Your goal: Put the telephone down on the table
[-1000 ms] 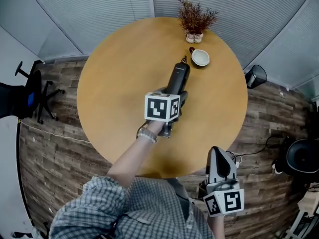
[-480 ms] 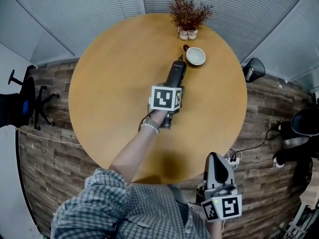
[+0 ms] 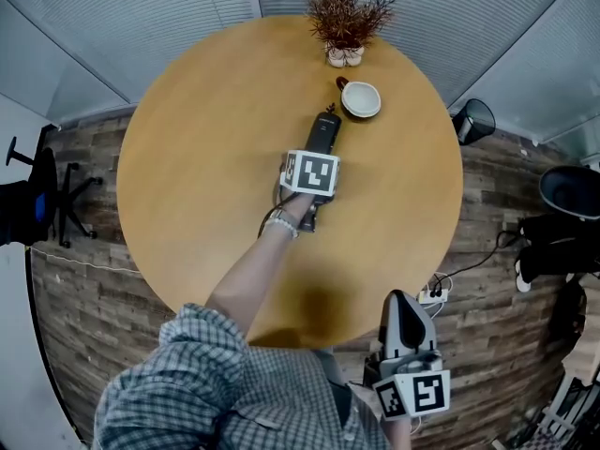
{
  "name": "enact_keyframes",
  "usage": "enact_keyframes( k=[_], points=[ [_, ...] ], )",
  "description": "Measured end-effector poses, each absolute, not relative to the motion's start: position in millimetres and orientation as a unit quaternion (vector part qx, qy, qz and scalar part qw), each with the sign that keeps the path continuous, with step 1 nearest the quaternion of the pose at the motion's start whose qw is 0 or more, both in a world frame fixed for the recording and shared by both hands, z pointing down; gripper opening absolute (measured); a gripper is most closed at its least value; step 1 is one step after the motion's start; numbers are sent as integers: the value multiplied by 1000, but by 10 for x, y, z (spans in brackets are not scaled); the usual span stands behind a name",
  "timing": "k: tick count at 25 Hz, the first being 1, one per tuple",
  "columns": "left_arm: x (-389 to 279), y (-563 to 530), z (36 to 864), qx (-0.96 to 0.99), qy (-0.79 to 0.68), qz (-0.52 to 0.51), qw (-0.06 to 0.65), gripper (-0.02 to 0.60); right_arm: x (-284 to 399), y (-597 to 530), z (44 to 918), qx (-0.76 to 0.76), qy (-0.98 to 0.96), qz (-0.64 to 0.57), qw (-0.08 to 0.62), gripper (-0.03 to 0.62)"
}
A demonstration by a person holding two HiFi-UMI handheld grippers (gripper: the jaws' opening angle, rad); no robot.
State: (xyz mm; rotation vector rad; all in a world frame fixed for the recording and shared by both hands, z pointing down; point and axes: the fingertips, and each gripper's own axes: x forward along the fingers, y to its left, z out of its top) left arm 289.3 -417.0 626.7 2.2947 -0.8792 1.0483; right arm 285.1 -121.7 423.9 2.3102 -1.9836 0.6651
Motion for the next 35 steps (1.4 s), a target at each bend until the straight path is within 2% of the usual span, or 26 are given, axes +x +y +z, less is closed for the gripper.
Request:
enact_keyframes(
  k=[15, 23, 27, 35],
  points=[
    [2972, -4186, 6434, 828, -309, 450, 124, 289, 2887, -1188, 4269, 747, -628, 218, 16, 8],
    [2942, -4083, 6238, 844, -298, 418, 156, 306, 2844, -1134, 4219, 743, -634, 215, 19, 8],
    [2918, -4018, 6075, 861, -295, 388, 146, 307, 2831, -1144, 4180, 738, -642, 208, 21, 8],
    [2737, -3852, 5429, 888, -301, 304, 167, 307, 2763, -1196, 4028, 725, -662, 187, 19, 8]
  ],
)
